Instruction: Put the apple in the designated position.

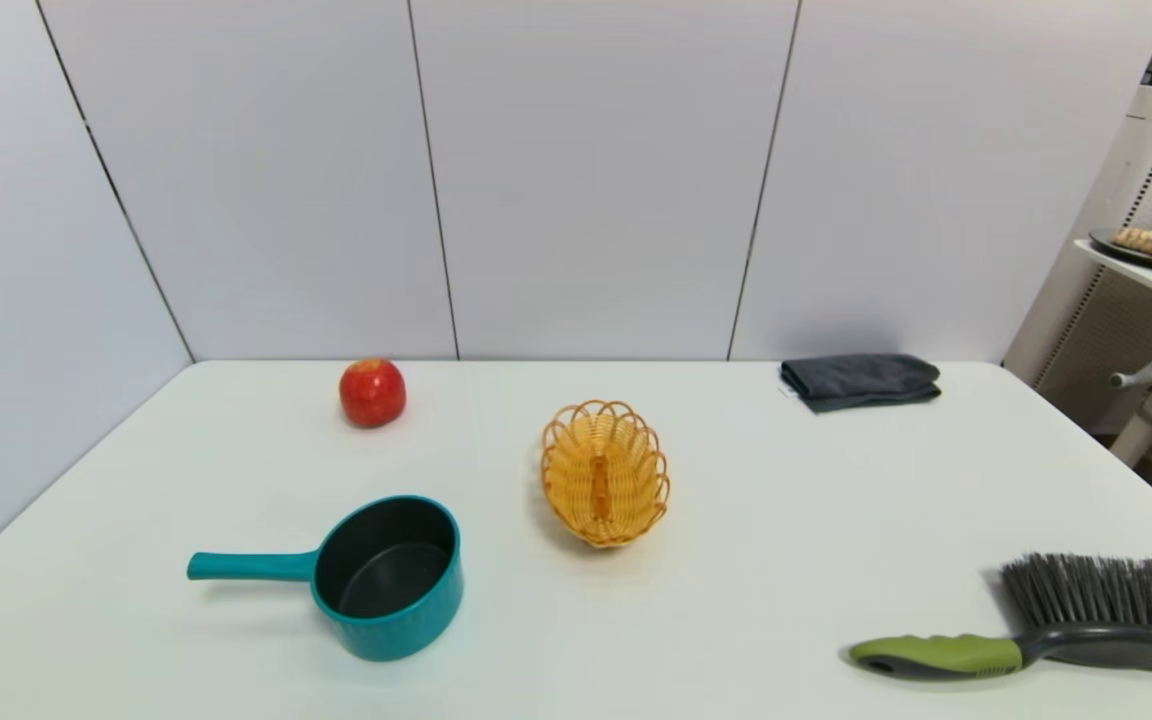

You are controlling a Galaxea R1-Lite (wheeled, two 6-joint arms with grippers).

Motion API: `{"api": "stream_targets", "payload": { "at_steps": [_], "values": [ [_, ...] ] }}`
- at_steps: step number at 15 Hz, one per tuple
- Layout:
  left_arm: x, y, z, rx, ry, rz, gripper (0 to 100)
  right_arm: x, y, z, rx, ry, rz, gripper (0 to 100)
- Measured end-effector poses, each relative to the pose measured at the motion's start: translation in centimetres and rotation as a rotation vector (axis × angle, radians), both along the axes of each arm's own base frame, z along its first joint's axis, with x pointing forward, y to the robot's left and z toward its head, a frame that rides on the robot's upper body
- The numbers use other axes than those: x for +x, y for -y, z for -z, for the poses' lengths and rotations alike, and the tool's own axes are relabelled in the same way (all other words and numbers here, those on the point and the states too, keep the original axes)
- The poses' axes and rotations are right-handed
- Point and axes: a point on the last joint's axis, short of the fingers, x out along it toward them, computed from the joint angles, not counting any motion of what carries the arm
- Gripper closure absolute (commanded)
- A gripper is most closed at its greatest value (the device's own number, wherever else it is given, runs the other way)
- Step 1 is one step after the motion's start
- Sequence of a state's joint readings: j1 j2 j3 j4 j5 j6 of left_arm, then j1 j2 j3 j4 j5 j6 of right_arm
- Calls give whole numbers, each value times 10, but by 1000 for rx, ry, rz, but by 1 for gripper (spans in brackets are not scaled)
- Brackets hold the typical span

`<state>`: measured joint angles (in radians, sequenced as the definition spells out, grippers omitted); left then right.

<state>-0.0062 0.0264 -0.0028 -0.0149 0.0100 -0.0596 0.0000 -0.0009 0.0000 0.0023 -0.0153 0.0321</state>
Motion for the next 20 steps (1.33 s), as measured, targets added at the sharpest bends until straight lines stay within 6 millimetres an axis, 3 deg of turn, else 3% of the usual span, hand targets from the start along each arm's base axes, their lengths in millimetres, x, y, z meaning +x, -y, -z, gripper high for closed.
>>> {"api": "stream_targets", "payload": {
  "at_steps": [3,6,9,12,16,20],
  "values": [
    [11,0,-28,-1,-31,-13,0,0,0,0,0,0,0,0],
    [44,0,-75,3,-60,-24,0,0,0,0,0,-1,0,0],
    [104,-1,-118,16,-98,-12,0,0,0,0,0,0,0,0],
    [187,3,-145,31,-145,15,0,0,0,0,0,0,0,0],
    [299,16,-141,49,-218,73,0,0,0,0,0,-1,0,0],
    [376,37,-103,56,-301,184,0,0,0,0,0,0,0,0]
  ]
}}
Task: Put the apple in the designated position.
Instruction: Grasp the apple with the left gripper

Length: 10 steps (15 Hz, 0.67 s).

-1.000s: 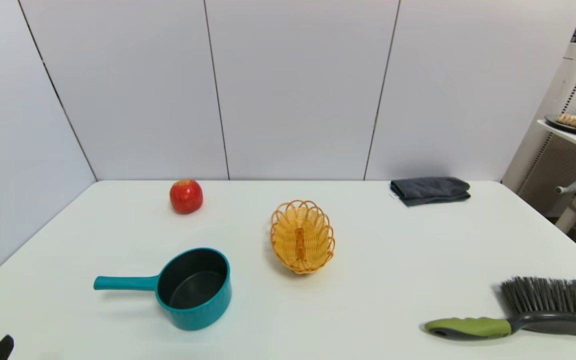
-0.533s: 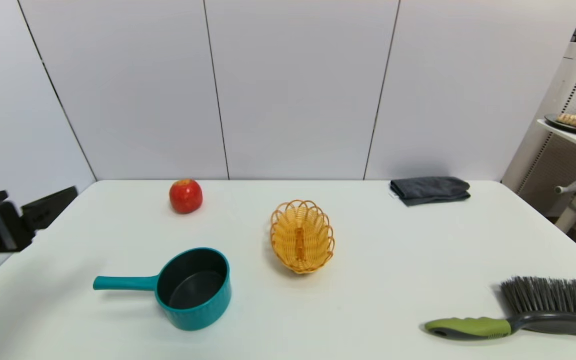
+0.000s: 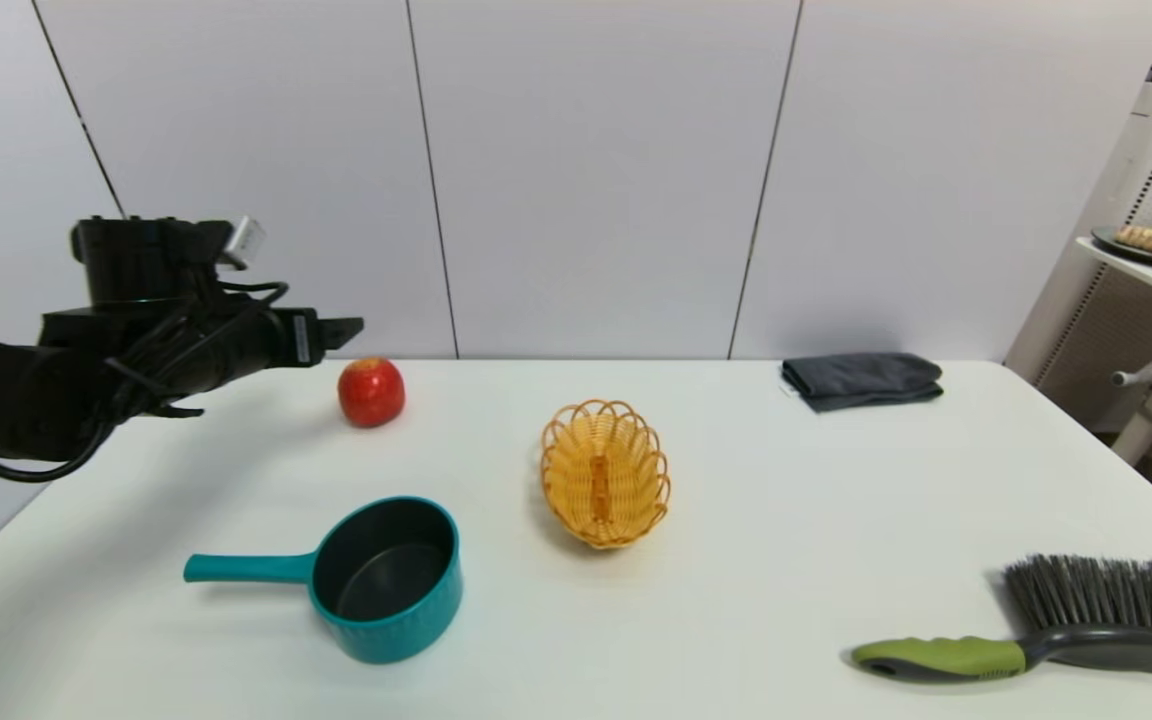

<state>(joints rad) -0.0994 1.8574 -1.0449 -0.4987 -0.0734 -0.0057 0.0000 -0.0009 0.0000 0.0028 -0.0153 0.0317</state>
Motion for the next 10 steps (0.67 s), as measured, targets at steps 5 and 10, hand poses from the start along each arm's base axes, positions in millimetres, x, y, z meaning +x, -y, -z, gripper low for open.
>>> {"api": "stream_targets", "payload": {
  "at_steps": [5,10],
  "values": [
    [40,14,41,5,-52,31,0,0,0,0,0,0,0,0],
    [57,16,67,7,-98,29,0,0,0,0,0,0,0,0]
  ]
}}
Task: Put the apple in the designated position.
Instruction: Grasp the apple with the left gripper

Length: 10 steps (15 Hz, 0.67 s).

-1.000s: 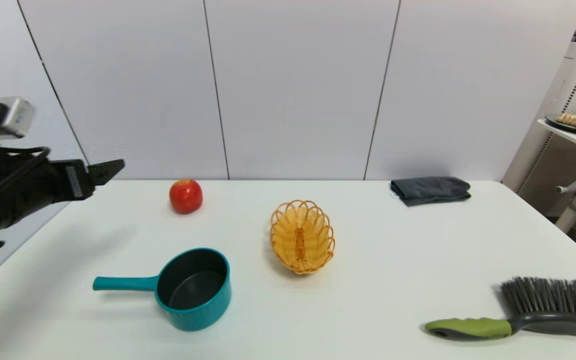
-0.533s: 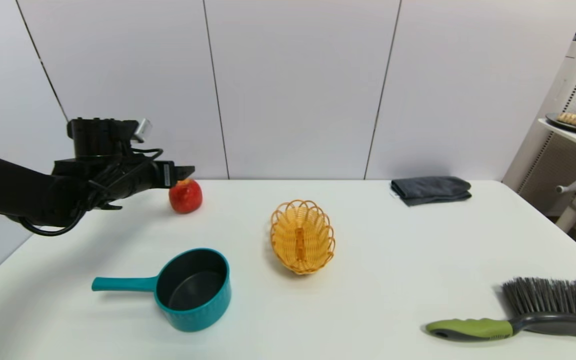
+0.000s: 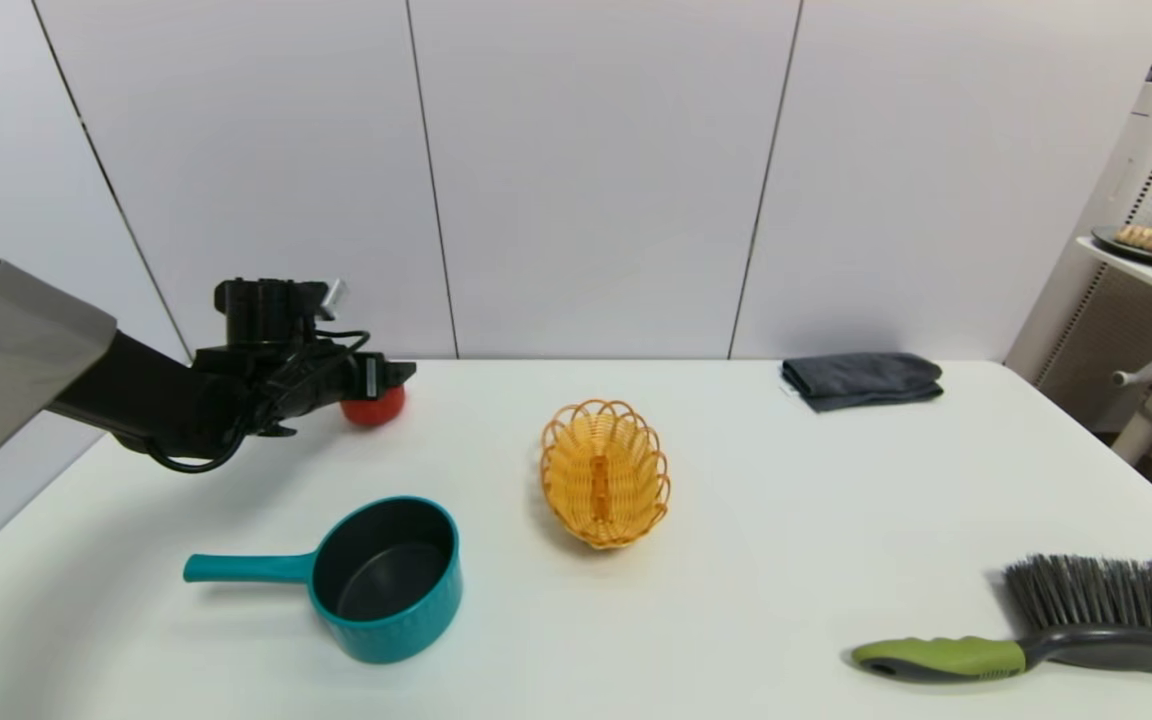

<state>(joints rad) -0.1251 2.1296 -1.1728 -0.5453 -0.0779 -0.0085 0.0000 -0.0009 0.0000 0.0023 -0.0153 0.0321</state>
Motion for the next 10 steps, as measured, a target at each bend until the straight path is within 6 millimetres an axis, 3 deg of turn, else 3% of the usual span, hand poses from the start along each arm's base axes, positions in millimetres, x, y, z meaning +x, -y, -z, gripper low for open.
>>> {"api": "stream_targets", "payload": {
  "at_steps": [5,6,10],
  "values": [
    [5,1,14,3,-31,0,0,0,0,0,0,0,0,0],
    [6,1,15,3,-34,-1,100,0,0,0,0,0,0,0],
    [3,-1,17,11,-51,-18,100,0,0,0,0,-1,0,0]
  ]
}}
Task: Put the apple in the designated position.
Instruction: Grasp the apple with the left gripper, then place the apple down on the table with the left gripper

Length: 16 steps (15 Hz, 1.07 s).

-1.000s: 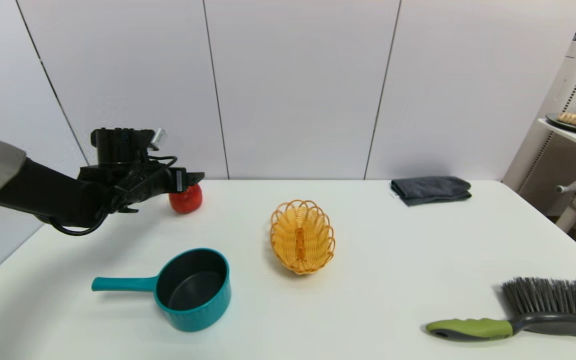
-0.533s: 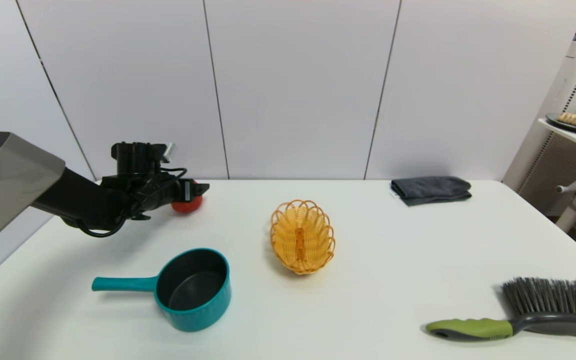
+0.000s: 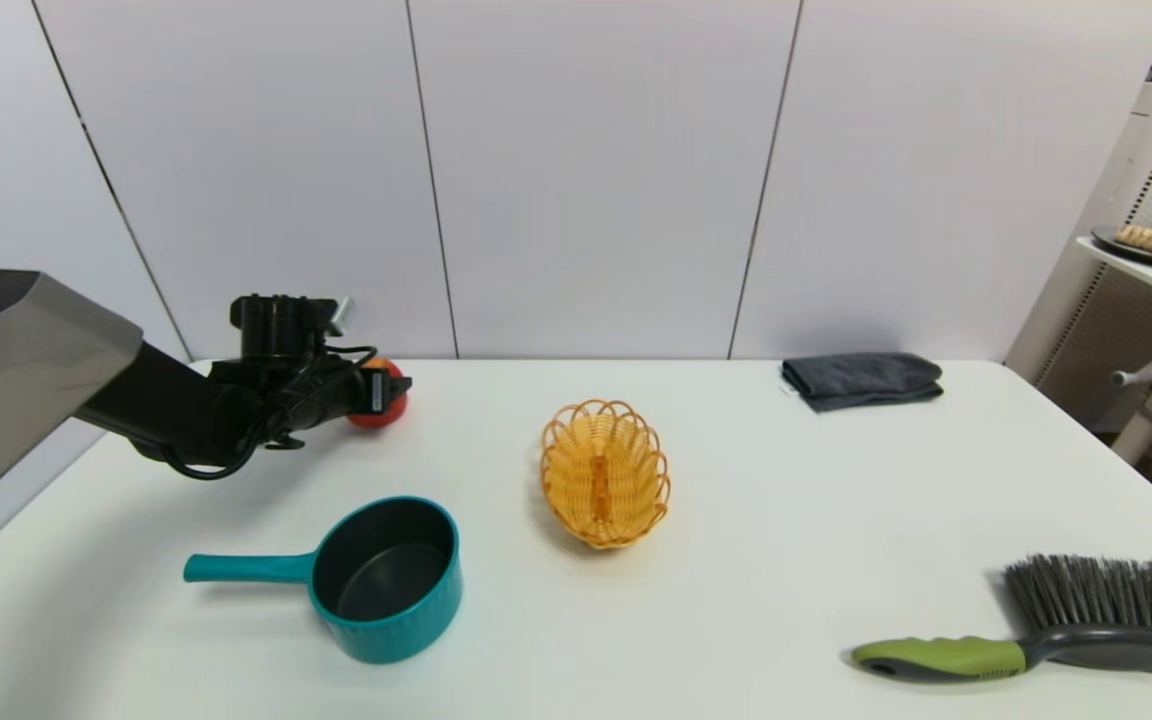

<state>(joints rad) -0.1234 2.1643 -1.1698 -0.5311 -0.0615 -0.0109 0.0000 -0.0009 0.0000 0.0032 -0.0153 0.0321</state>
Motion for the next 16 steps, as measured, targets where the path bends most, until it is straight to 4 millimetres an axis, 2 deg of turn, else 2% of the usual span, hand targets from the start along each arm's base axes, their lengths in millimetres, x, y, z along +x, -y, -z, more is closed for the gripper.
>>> {"api": "stream_targets", "payload": {
  "at_steps": [4,6,8,10,12,16],
  "values": [
    [-1,-1,-6,-1,1,2,100,0,0,0,0,0,0,0],
    [3,6,-23,-9,58,27,100,0,0,0,0,0,0,0],
    [5,28,-49,-24,132,81,100,0,0,0,0,0,0,0],
    [3,63,-73,-45,199,163,100,0,0,0,0,1,0,0],
    [-8,107,-91,-76,241,285,100,0,0,0,0,1,0,0],
    [-46,197,-109,-131,270,518,100,0,0,0,0,0,0,0]
  ]
}}
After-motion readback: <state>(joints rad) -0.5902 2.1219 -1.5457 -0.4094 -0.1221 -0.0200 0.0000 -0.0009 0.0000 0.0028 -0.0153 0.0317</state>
